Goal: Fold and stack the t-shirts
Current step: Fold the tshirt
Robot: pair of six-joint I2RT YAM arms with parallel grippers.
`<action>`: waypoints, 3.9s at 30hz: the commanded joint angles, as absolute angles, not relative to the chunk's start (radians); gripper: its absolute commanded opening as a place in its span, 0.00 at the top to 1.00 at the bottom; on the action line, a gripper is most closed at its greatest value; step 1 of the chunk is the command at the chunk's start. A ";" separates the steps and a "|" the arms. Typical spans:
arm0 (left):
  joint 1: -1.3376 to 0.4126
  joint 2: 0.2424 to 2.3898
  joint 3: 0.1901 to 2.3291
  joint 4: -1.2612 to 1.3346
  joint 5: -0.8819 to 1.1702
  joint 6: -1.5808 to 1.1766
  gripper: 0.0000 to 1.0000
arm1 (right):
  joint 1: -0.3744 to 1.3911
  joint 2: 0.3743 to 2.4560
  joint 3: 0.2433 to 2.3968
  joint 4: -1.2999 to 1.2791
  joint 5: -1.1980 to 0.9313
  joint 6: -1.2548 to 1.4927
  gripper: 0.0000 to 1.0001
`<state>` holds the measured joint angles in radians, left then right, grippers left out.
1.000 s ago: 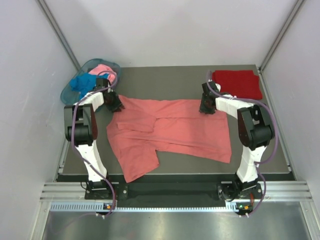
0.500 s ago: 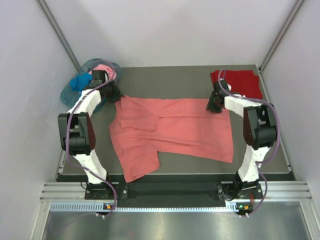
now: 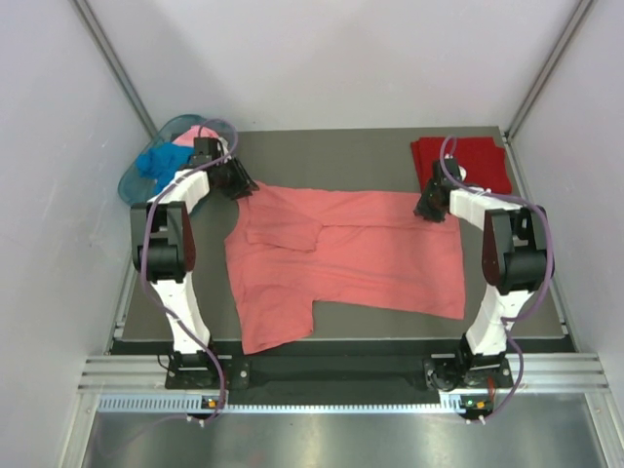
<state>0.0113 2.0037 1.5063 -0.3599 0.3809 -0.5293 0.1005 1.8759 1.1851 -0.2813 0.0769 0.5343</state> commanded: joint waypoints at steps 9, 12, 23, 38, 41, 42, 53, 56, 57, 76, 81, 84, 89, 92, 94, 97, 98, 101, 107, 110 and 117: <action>0.011 2.166 1.698 -0.391 0.325 -0.420 0.62 | 0.115 1.750 1.196 -0.304 -0.035 0.497 0.64; 0.012 2.203 1.713 -0.397 0.333 -0.426 0.63 | 0.184 1.769 1.259 -0.266 -0.101 0.520 0.62; 0.012 2.232 1.735 -0.528 0.126 -0.419 0.76 | 0.416 2.141 1.689 -0.177 -0.147 0.612 0.64; 0.012 2.214 1.681 -0.568 0.037 -0.469 0.76 | 0.351 2.292 1.658 -0.034 -0.006 0.841 0.67; 0.012 2.201 1.651 -0.566 0.022 -0.486 0.77 | 0.350 2.290 1.669 -0.012 0.025 0.862 0.67; 0.012 2.197 1.644 -0.568 0.009 -0.491 0.77 | 0.350 2.299 1.677 -0.012 0.020 0.862 0.67; 0.014 2.079 1.684 -0.592 -0.005 -0.489 0.69 | 0.362 2.333 1.850 -0.043 -0.140 0.740 0.66; 0.014 2.017 1.713 -0.610 0.023 -0.460 0.65 | 0.374 2.271 1.873 -0.153 -0.129 0.658 0.63; 0.014 1.988 1.707 -0.617 0.047 -0.450 0.64 | 0.376 2.211 1.823 -0.156 -0.132 0.657 0.63; 0.005 1.614 1.033 -0.454 0.472 -0.452 0.59 | 0.683 1.855 1.267 -0.195 -0.094 0.824 0.59; 0.005 1.608 0.986 -0.413 0.459 -0.446 0.58 | 0.729 1.873 1.246 -0.144 -0.065 0.876 0.59; 0.005 1.597 0.995 -0.413 0.428 -0.436 0.58 | 0.742 1.890 1.235 -0.114 -0.067 0.913 0.59; 0.006 1.591 1.006 -0.408 0.380 -0.428 0.56 | 0.755 1.920 1.223 -0.083 -0.069 0.946 0.59; 0.008 1.597 1.008 -0.400 0.391 -0.423 0.56 | 0.758 1.945 1.238 -0.086 -0.078 0.954 0.59; 0.006 1.598 1.006 -0.400 0.388 -0.416 0.56 | 0.764 1.957 1.249 -0.092 -0.075 0.954 0.60; 0.008 1.600 1.019 -0.419 0.357 -0.390 0.56 | 0.770 1.974 1.258 -0.100 -0.061 0.948 0.60; 0.006 1.601 1.025 -0.423 0.344 -0.384 0.55 | 0.772 1.979 1.258 -0.088 -0.063 0.946 0.60; 0.006 1.612 1.045 -0.431 0.295 -0.370 0.53 | 0.770 1.996 1.264 -0.074 -0.072 0.946 0.63; 0.008 1.641 1.054 -0.416 0.339 -0.339 0.52 | 0.770 1.988 1.269 -0.063 -0.083 0.931 0.81; 0.006 1.646 1.061 -0.422 0.324 -0.324 0.53 | 0.770 1.979 1.267 -0.057 -0.083 0.925 0.90; 0.008 1.666 1.054 -0.411 0.357 -0.322 0.54 | 0.770 1.985 1.275 -0.038 -0.101 0.925 1.00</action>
<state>0.0055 1.6489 1.0290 -0.4480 0.3252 -0.3374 0.7525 1.9884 1.2327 -0.0887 -0.0879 0.9348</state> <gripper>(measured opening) 0.465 0.023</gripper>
